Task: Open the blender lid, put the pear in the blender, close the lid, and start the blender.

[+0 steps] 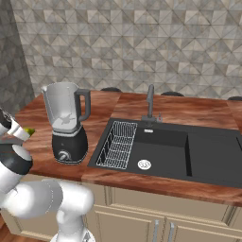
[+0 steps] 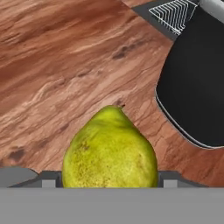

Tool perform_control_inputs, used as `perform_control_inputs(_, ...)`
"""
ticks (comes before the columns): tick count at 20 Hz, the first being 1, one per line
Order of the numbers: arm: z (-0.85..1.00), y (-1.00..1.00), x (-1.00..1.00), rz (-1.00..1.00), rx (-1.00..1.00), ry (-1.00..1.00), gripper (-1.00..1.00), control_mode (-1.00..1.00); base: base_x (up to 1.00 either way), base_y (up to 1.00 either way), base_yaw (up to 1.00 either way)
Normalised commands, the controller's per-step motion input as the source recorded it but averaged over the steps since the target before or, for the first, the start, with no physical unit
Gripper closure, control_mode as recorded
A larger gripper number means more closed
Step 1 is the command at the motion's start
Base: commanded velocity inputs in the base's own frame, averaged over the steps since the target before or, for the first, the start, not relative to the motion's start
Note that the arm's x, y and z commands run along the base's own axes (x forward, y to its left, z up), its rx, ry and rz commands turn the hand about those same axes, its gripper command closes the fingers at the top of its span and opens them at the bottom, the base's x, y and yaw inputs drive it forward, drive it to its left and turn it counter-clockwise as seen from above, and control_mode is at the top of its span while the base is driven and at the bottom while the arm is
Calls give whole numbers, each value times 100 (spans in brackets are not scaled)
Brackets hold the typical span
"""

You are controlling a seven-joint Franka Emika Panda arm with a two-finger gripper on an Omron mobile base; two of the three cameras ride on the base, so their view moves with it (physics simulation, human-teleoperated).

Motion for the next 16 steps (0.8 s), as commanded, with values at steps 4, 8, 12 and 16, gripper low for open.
perform_control_inputs(4,100,-14,-39,-6,0,-10,100,-100,0,0,0)
perform_control_inputs(8,100,-25,-10,-7,0,-4,100,-100,0,0,0)
perform_control_inputs(12,100,-26,0,-6,0,-4,100,-100,0,0,0)
perform_control_inputs(16,100,-22,0,-9,0,-6,100,-100,0,0,0)
